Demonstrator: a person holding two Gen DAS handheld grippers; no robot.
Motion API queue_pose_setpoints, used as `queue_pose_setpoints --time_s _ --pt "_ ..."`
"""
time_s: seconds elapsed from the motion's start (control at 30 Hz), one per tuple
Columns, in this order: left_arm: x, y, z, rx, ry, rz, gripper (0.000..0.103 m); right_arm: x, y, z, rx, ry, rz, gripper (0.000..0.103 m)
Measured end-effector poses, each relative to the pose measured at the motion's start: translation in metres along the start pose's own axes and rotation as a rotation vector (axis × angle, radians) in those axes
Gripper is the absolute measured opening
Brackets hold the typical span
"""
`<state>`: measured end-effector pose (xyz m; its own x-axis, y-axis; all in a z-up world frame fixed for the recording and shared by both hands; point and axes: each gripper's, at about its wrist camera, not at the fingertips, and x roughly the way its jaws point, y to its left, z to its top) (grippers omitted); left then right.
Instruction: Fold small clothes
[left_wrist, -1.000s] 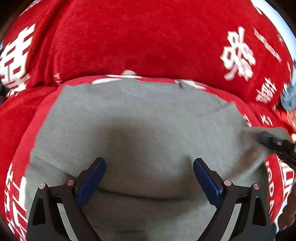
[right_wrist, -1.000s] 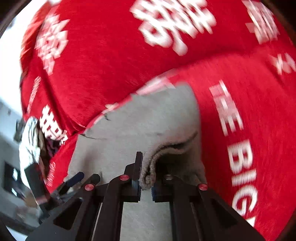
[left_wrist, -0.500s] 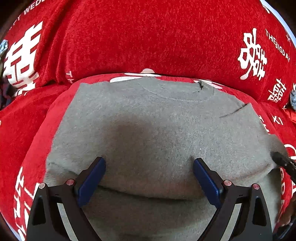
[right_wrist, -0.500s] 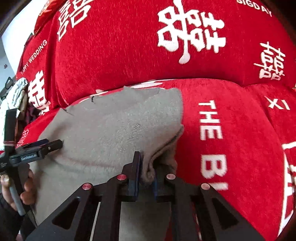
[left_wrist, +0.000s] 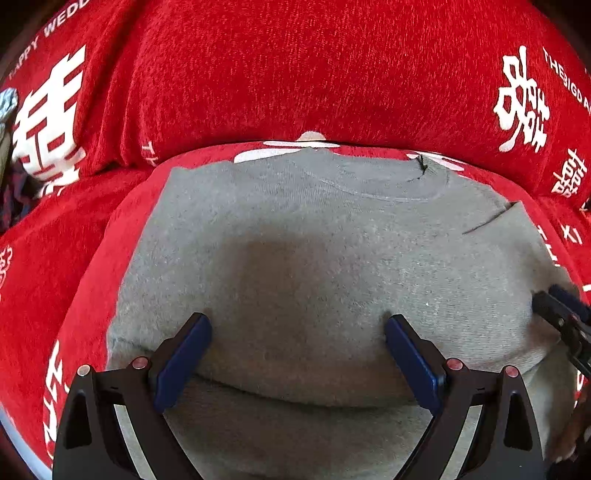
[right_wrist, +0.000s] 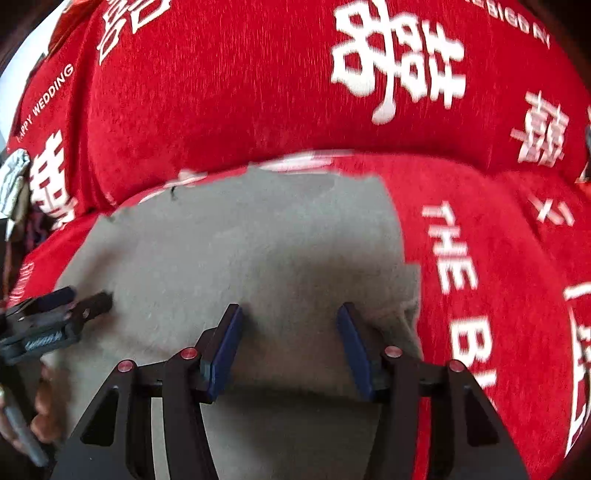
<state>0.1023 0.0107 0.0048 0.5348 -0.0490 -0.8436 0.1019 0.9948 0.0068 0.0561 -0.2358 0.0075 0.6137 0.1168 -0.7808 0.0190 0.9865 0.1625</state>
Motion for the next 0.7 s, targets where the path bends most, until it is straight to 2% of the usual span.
queue_pose_setpoints --time_s 0.07,0.17,0.2,0.27,0.33,0.5,0.57,0.7 --pt "0.006 0.003 0.004 -0.010 0.008 0.002 0.102 0.006 0.007 0.004 -0.041 0.003 -0.045 0.062" --pt "0.009 0.009 0.012 -0.040 0.029 -0.018 0.102 0.013 0.021 0.012 -0.117 0.037 -0.109 0.063" --pt "0.006 0.009 0.014 -0.033 0.017 -0.021 0.102 0.009 0.022 0.017 -0.106 0.056 -0.115 0.064" --pt "0.005 0.007 0.019 -0.010 0.000 -0.021 0.102 -0.004 0.023 0.022 -0.079 0.017 -0.064 0.064" --pt "0.014 0.007 0.029 0.004 0.013 0.004 0.102 -0.003 0.024 0.027 -0.085 0.009 -0.070 0.064" --pt "0.048 0.026 0.057 -0.059 0.106 -0.019 0.102 0.043 0.005 0.055 0.009 0.136 -0.094 0.063" --pt "0.057 0.030 0.068 -0.061 0.132 -0.031 0.102 0.055 -0.005 0.065 0.043 0.151 -0.112 0.065" --pt "0.069 0.025 0.081 -0.034 0.176 -0.021 0.102 0.077 -0.010 0.082 0.049 0.188 -0.119 0.077"
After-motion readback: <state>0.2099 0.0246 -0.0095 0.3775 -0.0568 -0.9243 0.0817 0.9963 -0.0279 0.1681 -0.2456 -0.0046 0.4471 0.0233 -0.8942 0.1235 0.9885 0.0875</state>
